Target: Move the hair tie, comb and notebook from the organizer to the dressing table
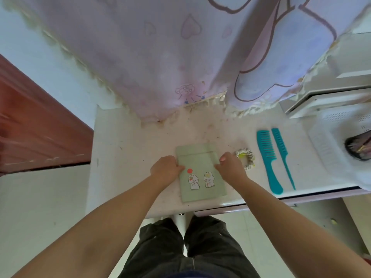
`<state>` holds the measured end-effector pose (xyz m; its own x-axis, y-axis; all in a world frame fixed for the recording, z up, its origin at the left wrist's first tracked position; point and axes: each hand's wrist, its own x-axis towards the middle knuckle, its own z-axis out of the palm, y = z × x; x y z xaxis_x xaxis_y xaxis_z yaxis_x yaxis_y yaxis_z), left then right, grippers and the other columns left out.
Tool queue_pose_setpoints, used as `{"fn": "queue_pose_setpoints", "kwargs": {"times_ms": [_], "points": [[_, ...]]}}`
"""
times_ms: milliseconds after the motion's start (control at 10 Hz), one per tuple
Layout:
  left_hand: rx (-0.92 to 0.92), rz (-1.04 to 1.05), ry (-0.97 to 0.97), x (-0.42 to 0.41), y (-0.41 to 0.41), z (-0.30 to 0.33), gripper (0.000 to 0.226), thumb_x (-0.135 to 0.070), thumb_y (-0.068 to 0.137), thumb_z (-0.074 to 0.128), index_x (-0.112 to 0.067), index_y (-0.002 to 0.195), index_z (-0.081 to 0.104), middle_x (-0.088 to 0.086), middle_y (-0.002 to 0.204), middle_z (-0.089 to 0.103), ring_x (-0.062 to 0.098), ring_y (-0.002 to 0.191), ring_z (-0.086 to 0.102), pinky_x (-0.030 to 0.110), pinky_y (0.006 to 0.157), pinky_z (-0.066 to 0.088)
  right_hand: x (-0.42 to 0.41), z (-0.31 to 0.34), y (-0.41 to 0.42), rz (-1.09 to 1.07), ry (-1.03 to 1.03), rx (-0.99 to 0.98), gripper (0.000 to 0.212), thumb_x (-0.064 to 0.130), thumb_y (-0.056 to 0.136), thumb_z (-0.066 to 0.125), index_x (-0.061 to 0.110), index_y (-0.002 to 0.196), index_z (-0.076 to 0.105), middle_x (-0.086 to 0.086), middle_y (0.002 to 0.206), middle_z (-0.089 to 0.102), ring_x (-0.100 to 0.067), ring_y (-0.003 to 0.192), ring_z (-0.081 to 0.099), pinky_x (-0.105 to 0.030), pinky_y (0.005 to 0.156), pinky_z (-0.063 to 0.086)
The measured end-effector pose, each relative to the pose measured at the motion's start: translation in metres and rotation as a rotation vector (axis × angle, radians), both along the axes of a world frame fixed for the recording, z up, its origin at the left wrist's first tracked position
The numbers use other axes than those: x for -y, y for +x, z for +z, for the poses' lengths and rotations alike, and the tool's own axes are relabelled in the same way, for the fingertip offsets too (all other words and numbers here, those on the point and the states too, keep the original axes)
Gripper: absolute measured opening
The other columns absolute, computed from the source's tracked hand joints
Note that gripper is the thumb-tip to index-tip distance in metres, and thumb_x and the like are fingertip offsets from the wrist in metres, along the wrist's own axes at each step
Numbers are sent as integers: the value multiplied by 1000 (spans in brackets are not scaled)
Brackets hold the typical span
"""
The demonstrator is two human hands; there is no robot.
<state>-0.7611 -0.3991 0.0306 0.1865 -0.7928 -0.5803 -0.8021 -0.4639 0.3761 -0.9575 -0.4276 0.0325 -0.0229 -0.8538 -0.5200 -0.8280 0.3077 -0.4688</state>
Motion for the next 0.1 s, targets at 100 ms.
{"fn": "queue_pose_setpoints", "kwargs": {"times_ms": [100], "points": [[63,-180,-140,-11,8,1,25,-35,91,42,-13,93,55,9,103,58,27,97,55,35,76,45,4,28,-3,-62,-49,103,31,22,88,57,6,115,55,-14,114,64,-26,98,61,-36,86,48]]}}
